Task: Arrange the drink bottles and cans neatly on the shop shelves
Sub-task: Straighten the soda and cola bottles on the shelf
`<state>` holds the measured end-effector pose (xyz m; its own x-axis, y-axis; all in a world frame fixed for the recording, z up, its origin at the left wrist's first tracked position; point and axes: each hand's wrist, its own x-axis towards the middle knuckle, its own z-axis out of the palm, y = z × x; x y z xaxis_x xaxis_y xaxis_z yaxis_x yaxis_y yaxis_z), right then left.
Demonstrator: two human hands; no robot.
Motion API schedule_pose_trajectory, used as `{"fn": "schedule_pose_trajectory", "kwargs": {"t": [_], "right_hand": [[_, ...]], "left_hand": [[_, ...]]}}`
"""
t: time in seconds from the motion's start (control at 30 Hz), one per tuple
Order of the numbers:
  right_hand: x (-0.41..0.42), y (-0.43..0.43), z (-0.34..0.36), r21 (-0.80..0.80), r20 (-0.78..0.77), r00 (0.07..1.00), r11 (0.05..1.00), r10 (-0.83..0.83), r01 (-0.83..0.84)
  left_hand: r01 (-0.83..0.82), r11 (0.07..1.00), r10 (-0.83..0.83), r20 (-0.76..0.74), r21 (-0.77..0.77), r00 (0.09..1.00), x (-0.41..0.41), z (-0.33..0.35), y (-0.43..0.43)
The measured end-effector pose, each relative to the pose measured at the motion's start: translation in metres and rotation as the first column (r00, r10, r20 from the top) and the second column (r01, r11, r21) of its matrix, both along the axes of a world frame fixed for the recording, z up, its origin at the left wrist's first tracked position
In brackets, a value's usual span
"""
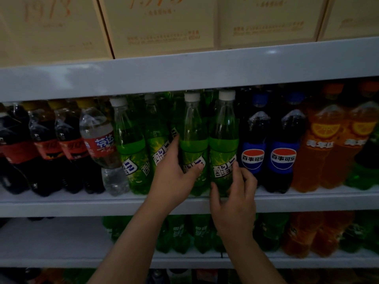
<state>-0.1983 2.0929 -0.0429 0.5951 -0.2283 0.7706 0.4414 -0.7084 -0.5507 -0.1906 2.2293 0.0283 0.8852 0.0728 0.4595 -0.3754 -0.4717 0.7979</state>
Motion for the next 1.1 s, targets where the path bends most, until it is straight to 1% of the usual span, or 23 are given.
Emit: {"fn": "schedule_pose_trajectory", "kwargs": {"t": [0.13, 0.3, 0.43, 0.5, 0.53, 0.57, 0.63, 0.7, 0.77, 0.8, 0.9, 0.97, 1.03, 1.07, 1.1], "right_hand": [[-0.002, 0.001, 0.002, 0.017, -0.012, 1.000, 1.000, 0.014, -0.014], [-0.003, 0.001, 0.002, 0.028, -0.028, 0.999, 0.999, 0.033, -0.032], [-0.008, 0.002, -0.001, 0.117, -0.001, 0.995, 0.988, 0.100, -0.099], [-0.013, 0.002, -0.003, 0.176, 0.012, 0.993, 0.977, 0.119, -0.119], [-0.015, 0.003, -0.003, 0.186, 0.029, 0.993, 0.975, 0.116, -0.119], [-0.017, 0.005, -0.003, 0.183, 0.049, 0.992, 0.975, 0.117, -0.124], [-0.023, 0.015, 0.001, 0.131, 0.070, 0.983, 0.975, 0.172, -0.180], [-0.028, 0.033, 0.011, 0.039, 0.020, 0.952, 0.951, 0.306, -0.306], [-0.032, 0.057, 0.026, 0.004, -0.070, 0.890, 0.893, 0.450, -0.451], [-0.032, 0.068, 0.035, 0.003, -0.091, 0.856, 0.859, 0.509, -0.511], [-0.020, 0.100, 0.073, 0.035, -0.076, 0.808, 0.812, 0.584, -0.583], [-0.003, 0.118, 0.102, 0.145, -0.129, 0.790, 0.800, 0.599, -0.583], [0.018, 0.133, 0.126, 0.289, -0.180, 0.781, 0.791, 0.598, -0.539], [0.029, 0.138, 0.137, 0.330, -0.189, 0.798, 0.802, 0.573, -0.498], [0.040, 0.142, 0.147, 0.326, -0.197, 0.829, 0.832, 0.524, -0.449]], "left_hand": [[-0.015, 1.000, 0.015, 0.014, 0.005, 1.000, -0.001, -0.001, -0.002], [-0.011, 1.000, 0.012, 0.015, -0.029, 1.000, -0.006, -0.007, 0.001], [-0.037, 0.998, 0.036, 0.026, 0.041, 0.999, -0.012, -0.008, 0.003], [-0.110, 0.992, 0.104, 0.086, 0.062, 0.991, -0.021, -0.009, 0.008], [-0.209, 0.975, 0.197, 0.145, 0.076, 0.970, -0.026, -0.009, 0.013], [-0.345, 0.934, 0.317, 0.228, 0.095, 0.921, -0.031, -0.008, 0.019], [-0.593, 0.798, 0.506, 0.418, 0.104, 0.754, -0.040, 0.000, 0.034], [-0.719, 0.690, 0.579, 0.538, 0.077, 0.613, -0.042, 0.013, 0.051], [-0.787, 0.613, 0.592, 0.618, 0.073, 0.518, -0.038, 0.028, 0.066], [-0.808, 0.583, 0.583, 0.651, 0.083, 0.487, -0.036, 0.035, 0.072], [-0.851, 0.502, 0.545, 0.706, 0.157, 0.452, -0.029, 0.046, 0.085], [-0.862, 0.474, 0.525, 0.729, 0.178, 0.440, -0.026, 0.048, 0.090], [-0.861, 0.467, 0.507, 0.738, 0.199, 0.446, -0.024, 0.051, 0.093], [-0.860, 0.462, 0.495, 0.742, 0.216, 0.452, -0.023, 0.053, 0.094], [-0.858, 0.457, 0.476, 0.750, 0.235, 0.459, -0.022, 0.054, 0.095]]}}
